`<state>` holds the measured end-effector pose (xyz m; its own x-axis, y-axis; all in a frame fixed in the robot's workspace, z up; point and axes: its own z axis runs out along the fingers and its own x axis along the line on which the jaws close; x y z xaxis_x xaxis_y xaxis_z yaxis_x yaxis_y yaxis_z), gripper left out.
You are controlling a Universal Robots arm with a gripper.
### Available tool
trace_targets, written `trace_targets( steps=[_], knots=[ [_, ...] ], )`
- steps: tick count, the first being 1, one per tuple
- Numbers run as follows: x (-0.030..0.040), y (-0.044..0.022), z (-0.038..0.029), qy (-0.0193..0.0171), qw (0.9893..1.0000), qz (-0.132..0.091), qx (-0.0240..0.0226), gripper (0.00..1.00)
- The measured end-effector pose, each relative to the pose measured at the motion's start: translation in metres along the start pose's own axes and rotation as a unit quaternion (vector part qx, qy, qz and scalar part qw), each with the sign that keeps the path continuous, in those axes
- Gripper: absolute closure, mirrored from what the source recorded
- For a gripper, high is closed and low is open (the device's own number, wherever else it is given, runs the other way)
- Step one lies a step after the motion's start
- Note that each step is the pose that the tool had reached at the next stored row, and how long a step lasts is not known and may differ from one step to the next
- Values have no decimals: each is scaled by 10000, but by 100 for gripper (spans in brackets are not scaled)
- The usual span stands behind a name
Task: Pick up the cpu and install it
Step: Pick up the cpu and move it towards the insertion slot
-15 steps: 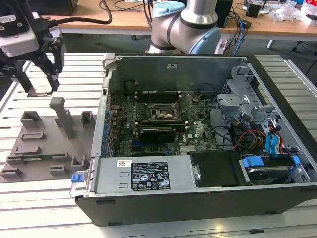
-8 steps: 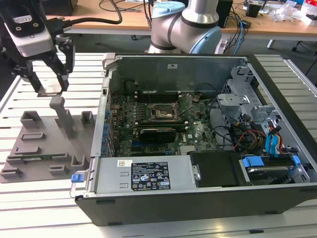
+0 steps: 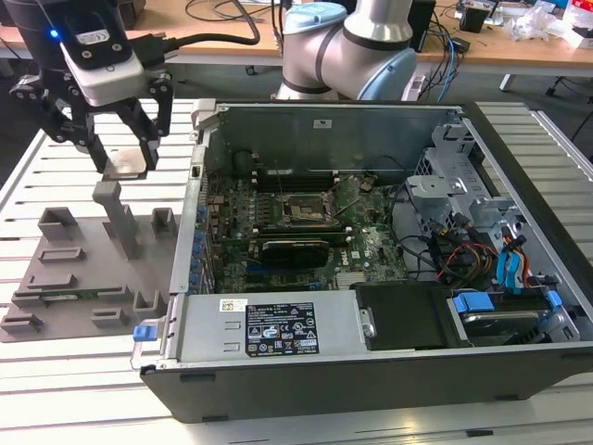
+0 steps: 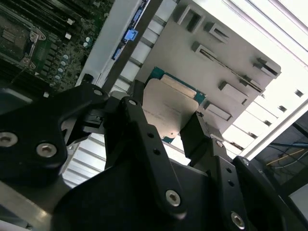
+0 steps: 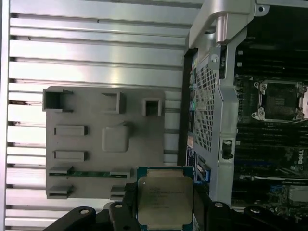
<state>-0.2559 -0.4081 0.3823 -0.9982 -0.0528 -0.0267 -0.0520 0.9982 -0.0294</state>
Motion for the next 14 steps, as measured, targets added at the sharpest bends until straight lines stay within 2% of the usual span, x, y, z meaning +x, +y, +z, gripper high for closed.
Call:
trace_targets(
  steps=[6,9,14],
  knots=[
    [-128,-7,4,0,10000,0,0,45],
    [-248,-13,8,0,10000,0,1,45],
    [-363,-19,12,1,10000,0,1,45]
  ],
)
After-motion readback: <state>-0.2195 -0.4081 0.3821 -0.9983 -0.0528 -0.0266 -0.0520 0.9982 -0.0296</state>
